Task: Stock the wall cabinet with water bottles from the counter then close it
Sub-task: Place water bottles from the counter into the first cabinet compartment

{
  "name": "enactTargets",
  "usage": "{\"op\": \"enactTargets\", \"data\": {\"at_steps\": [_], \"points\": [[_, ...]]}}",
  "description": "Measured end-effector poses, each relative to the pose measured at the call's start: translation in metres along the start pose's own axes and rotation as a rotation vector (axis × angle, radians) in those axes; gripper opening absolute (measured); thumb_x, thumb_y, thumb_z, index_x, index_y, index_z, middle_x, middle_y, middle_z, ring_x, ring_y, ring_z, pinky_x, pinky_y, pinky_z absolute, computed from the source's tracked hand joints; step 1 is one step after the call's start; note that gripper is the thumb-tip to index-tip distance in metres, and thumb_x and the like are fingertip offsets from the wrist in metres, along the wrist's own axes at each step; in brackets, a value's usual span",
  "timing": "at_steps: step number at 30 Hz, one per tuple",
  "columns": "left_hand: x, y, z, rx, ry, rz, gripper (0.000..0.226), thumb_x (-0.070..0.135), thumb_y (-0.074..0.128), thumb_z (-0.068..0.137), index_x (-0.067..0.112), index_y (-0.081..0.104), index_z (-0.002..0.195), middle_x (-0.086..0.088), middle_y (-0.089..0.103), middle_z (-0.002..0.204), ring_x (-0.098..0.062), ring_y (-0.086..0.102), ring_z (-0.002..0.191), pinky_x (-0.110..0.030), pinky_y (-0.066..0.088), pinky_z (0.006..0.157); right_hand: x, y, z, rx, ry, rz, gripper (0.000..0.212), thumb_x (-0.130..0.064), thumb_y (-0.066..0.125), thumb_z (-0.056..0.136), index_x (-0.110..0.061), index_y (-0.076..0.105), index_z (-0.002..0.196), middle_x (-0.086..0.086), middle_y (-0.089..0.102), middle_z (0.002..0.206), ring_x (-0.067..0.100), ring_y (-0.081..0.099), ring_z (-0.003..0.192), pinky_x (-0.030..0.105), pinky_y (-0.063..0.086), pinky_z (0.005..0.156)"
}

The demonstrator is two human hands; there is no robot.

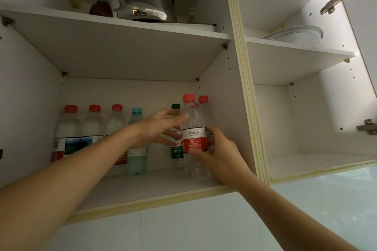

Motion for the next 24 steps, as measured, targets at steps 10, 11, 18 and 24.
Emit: {"op": "enactTargets", "data": {"at_steps": [10,11,18,24], "points": [[-0.005,0.004,-0.003,0.162,0.111,0.067,0.106,0.039,0.087,0.067,0.054,0.021,0.148,-0.001,0.057,0.12,-0.023,0.067,0.097,-0.037,0.062,0.061,0.0,-0.003,0.001,0.021,0.052,-0.032,0.061,-0.05,0.057,0.099,-0.032,0.035,0.153,-0.005,0.05,0.145,0.016,0.049,0.131,0.036,0.043,0.107],[-0.009,-0.001,-0.001,0.176,0.079,0.11,0.109,0.038,0.087,0.069,0.053,0.017,0.15,0.002,0.055,0.123,-0.02,0.066,0.095,-0.034,0.061,0.058,0.0,-0.003,0.001,0.021,0.055,-0.062,0.06,-0.046,0.058,0.099,-0.032,0.036,0.152,-0.005,0.049,0.144,0.018,0.047,0.133,0.04,0.043,0.11],[-0.042,-0.033,0.017,0.302,-0.091,0.604,0.092,0.036,0.079,0.085,0.018,0.021,0.154,-0.007,0.054,0.135,-0.015,0.057,0.099,-0.026,0.052,0.076,0.004,0.001,0.005,-0.032,0.035,-0.147,0.046,-0.026,0.064,0.096,-0.027,0.047,0.138,-0.001,0.057,0.131,0.021,0.058,0.117,0.043,0.052,0.104],[-0.05,-0.04,0.027,0.345,-0.113,1.154,0.13,0.066,0.078,0.071,0.013,-0.002,0.16,-0.015,0.022,0.163,-0.036,0.018,0.149,-0.05,0.02,0.119,0.007,0.003,0.006,-0.077,0.025,-0.185,0.045,-0.027,0.064,0.096,-0.03,0.047,0.137,-0.003,0.058,0.128,0.018,0.06,0.112,0.039,0.052,0.101]]}}
Point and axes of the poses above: each hand's wrist, its own z-axis towards the middle knuckle, its own y-axis out of the palm, x = y × z, the point moved 2 cm from there along z, towards the middle knuckle
